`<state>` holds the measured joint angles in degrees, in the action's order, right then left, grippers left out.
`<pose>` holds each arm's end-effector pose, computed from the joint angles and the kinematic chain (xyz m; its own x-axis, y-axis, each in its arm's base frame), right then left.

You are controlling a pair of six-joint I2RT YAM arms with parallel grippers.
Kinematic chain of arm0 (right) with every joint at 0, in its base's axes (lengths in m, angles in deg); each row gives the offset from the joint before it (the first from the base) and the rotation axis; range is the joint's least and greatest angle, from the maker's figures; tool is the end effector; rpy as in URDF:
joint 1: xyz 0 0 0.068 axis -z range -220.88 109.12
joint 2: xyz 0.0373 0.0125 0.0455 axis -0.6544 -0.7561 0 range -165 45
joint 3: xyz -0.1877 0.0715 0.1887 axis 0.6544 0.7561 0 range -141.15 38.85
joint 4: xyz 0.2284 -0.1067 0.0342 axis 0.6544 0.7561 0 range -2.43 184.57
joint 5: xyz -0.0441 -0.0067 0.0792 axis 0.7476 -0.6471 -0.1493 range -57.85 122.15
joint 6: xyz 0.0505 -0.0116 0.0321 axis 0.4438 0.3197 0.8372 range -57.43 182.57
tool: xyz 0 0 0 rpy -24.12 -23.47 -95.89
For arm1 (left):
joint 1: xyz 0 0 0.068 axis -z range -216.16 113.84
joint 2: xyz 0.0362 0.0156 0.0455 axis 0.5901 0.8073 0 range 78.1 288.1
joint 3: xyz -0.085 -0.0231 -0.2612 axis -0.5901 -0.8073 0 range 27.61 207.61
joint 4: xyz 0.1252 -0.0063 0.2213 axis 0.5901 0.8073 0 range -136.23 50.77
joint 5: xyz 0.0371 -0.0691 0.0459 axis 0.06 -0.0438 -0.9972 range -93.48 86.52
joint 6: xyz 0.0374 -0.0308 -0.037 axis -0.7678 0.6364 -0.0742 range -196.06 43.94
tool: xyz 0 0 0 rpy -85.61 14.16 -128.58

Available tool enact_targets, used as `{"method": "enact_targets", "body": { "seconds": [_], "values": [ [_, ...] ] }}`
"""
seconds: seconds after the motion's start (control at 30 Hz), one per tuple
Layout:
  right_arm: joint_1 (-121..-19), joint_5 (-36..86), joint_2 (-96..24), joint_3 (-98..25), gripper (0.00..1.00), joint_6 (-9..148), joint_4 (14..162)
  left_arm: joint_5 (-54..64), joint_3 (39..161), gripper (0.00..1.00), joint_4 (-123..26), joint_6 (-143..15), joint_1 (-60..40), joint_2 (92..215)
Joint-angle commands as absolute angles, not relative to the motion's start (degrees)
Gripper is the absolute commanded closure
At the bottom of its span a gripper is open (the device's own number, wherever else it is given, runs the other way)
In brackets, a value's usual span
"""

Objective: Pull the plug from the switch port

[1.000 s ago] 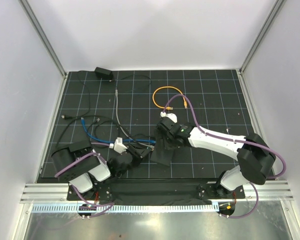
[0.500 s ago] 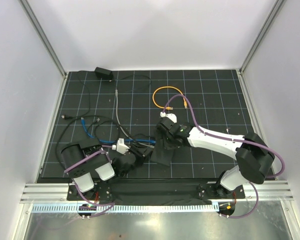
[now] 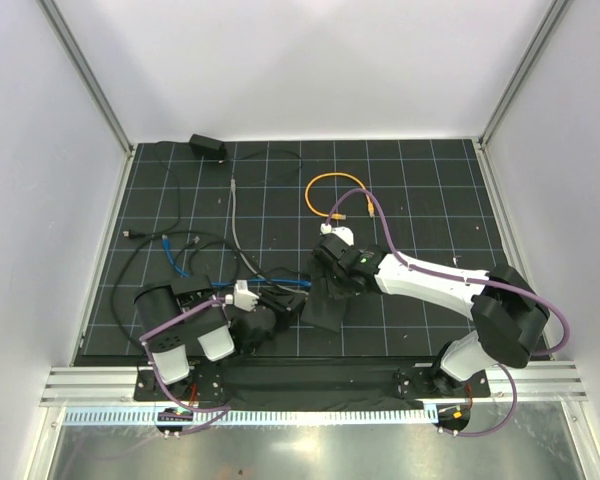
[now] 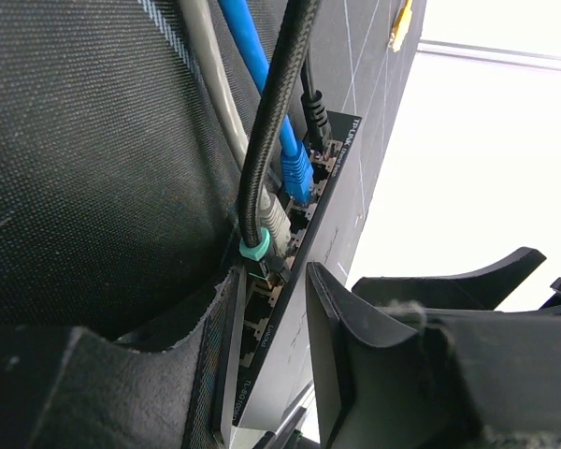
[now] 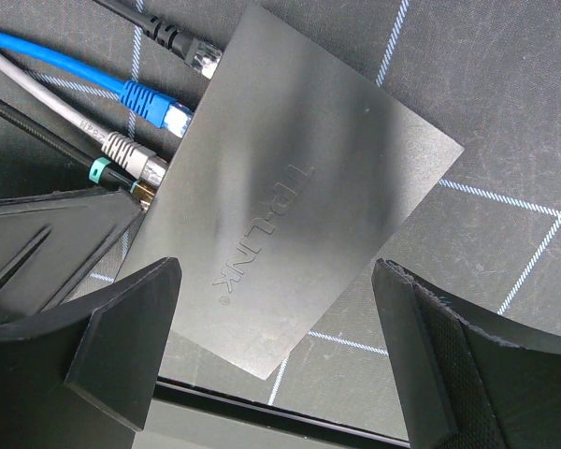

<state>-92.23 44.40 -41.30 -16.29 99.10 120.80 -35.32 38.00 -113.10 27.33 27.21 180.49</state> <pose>0.1876 0.2191 0.2014 -0.8727 -0.1602 -0.4612 -0.2322 0.9672 0.1035 0.1250 -0.1956 0.0870 -0.4865 -0.8736 -0.0083 -0.3114 0.1822 -0.9327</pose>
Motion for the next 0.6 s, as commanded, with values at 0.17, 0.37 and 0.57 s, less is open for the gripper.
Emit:
{"method": "enact_targets", "body": {
  "seconds": [0.17,0.37,0.57],
  "values": [
    [-91.94,44.19,-41.93,-18.11,0.08,99.66,119.47,-38.20,37.54,0.66,-109.95,28.97,27.47,183.12],
    [-91.94,44.02,-41.75,-18.02,0.09,99.39,119.65,-37.50,38.16,0.71,-109.86,29.76,27.47,184.53],
    [-91.94,43.75,-41.49,-18.02,0.09,99.31,119.74,-37.23,38.59,0.78,-109.95,30.38,27.47,185.50]
  ]
}}
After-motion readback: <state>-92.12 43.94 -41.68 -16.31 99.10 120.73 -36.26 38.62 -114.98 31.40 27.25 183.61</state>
